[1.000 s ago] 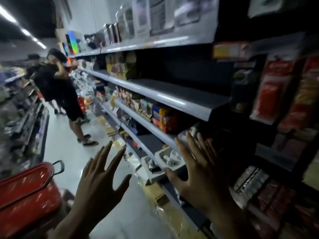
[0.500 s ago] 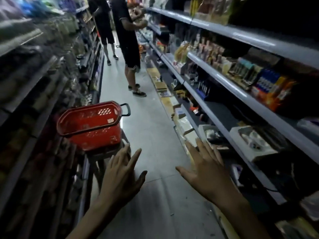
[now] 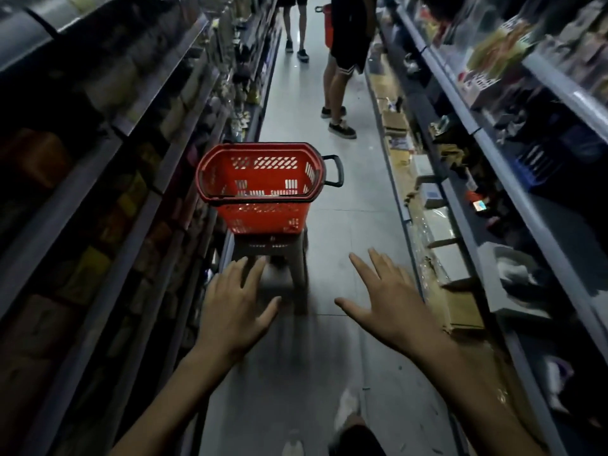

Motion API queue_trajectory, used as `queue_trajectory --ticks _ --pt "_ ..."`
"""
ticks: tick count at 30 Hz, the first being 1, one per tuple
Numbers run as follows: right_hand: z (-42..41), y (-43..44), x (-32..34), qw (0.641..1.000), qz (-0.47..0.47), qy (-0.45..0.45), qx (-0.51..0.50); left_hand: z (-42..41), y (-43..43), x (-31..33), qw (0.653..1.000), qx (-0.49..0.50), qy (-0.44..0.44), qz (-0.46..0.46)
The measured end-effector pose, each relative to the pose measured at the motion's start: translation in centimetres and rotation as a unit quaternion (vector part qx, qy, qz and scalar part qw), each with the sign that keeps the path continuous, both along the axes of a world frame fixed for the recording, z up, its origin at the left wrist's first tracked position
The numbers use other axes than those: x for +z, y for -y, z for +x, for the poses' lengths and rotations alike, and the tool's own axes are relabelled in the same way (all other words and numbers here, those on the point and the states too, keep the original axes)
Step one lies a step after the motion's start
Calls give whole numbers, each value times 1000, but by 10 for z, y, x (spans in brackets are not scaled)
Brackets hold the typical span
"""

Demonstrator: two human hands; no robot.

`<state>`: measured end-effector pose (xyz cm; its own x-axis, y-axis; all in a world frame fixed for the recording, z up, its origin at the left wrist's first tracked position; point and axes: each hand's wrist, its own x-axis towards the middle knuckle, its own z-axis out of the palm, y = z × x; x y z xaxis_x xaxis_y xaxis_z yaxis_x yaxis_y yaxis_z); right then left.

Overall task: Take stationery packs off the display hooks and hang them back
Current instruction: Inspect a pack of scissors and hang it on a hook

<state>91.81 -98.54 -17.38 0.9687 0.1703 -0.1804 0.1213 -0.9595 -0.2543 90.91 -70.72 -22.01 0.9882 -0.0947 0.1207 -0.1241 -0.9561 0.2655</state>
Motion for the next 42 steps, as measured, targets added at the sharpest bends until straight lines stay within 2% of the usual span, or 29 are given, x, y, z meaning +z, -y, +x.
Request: queue_trajectory --ticks 11,15,20,23,34,42 --pt "194 -30 -47 995 45 -39 82 153 -22 -26 994 102 -33 12" --pt "259 -34 -55 991 30 -36 124 201 -22 -34 991 125 -48 25" --pt "327 -48 -67 988 54 -36 137 255 -30 -42 990 137 -32 22" --pt "365 -62 -83 987 70 -48 134 292 -47 -60 988 146 -51 28" --pt "472 -121 -131 988 -2 -116 103 426 -109 -147 988 81 -120 55" --pt "538 -139 -166 980 -5 -178 84 474 -107 -199 969 50 -233 60"
